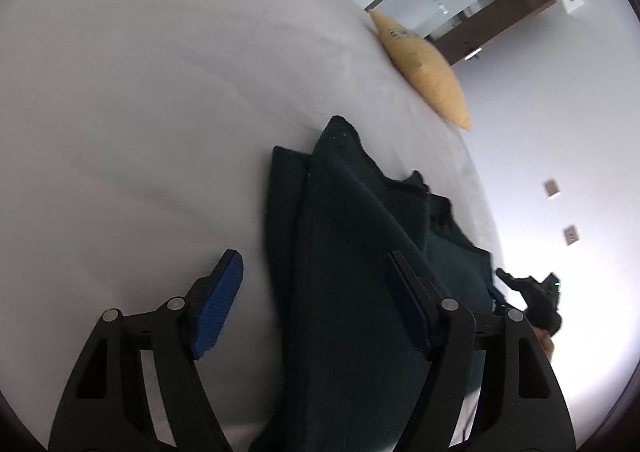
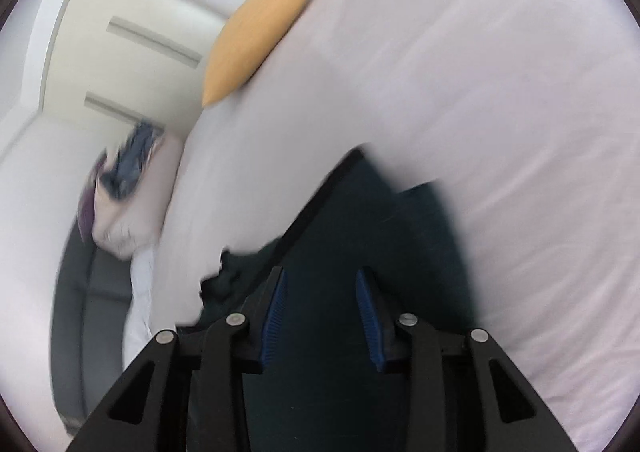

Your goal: Fold small clothes

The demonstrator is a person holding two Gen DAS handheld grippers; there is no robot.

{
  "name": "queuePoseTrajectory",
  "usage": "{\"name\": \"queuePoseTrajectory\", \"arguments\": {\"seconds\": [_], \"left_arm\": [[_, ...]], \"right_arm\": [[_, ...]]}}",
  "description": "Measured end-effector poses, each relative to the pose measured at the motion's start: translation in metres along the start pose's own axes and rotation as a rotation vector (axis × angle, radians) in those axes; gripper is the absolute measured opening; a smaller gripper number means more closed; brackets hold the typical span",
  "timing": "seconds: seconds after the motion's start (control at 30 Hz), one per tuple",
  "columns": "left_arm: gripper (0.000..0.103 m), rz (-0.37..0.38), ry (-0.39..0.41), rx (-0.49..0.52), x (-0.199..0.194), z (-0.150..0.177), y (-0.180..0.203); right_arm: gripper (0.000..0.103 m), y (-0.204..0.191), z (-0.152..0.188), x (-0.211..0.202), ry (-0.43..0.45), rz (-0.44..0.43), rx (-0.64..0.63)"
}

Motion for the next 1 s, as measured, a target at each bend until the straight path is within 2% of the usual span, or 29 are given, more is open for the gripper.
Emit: {"name": "queuePoseTrajectory", "arguments": {"seconds": [0.1, 0.17, 0.27, 0.33, 0.4, 0.43, 0.63, 0.73, 0.8, 0.87, 1.0], "left_arm": [[0.072, 0.055, -0.009, 0.026, -0.026, 0.009, -0.001], [0.072, 0.086, -0.04, 0.069, -0.034, 0.019, 0.002], [0.071, 0.074, -0.076, 0.101, -0.037, 0.03, 0.003], [0.06, 0.084, -0.097, 0.091, -0.042, 0.035, 0.0], [0.039, 0.094, -0.119, 0.092, -0.042, 0.041, 0.0], [0.035, 0.104, -0.129, 0.096, -0.043, 0.043, 0.002], [0.033, 0.118, -0.161, 0.121, -0.052, 0.055, 0.003], [0.02, 0.12, -0.169, 0.126, -0.052, 0.058, 0.004], [0.009, 0.109, -0.155, 0.126, -0.055, 0.06, 0.002], [0.004, 0.113, -0.127, 0.11, -0.056, 0.059, 0.003], [0.004, 0.102, -0.081, 0.124, -0.063, 0.068, 0.005]], "right_arm": [[0.047, 0.003, 0.003, -0.021, 0.033, -0.032, -0.001], [0.047, -0.004, 0.012, -0.028, 0.017, -0.079, -0.045], [0.047, -0.02, 0.031, -0.03, -0.042, -0.12, -0.138], [0.047, -0.029, 0.043, -0.029, -0.073, -0.12, -0.197], [0.047, -0.031, 0.05, -0.026, -0.092, -0.109, -0.219], [0.047, -0.031, 0.053, -0.024, -0.103, -0.107, -0.215], [0.047, -0.023, 0.061, -0.019, -0.126, -0.091, -0.189], [0.047, -0.022, 0.063, -0.017, -0.129, -0.087, -0.187], [0.047, -0.021, 0.063, -0.018, -0.131, -0.084, -0.189], [0.047, -0.023, 0.064, -0.016, -0.132, -0.078, -0.19], [0.042, -0.02, 0.065, -0.017, -0.131, -0.063, -0.192]]}}
Point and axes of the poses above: each gripper's, at about its wrist camera, not at the fingertips, and x roughly the way its jaws point, y to its right, z to its underside, the point moved 2 cm from there along x, roughly the way its jaws point, and after that the axes turned 4 degrees about z, right-handed, at the moved point
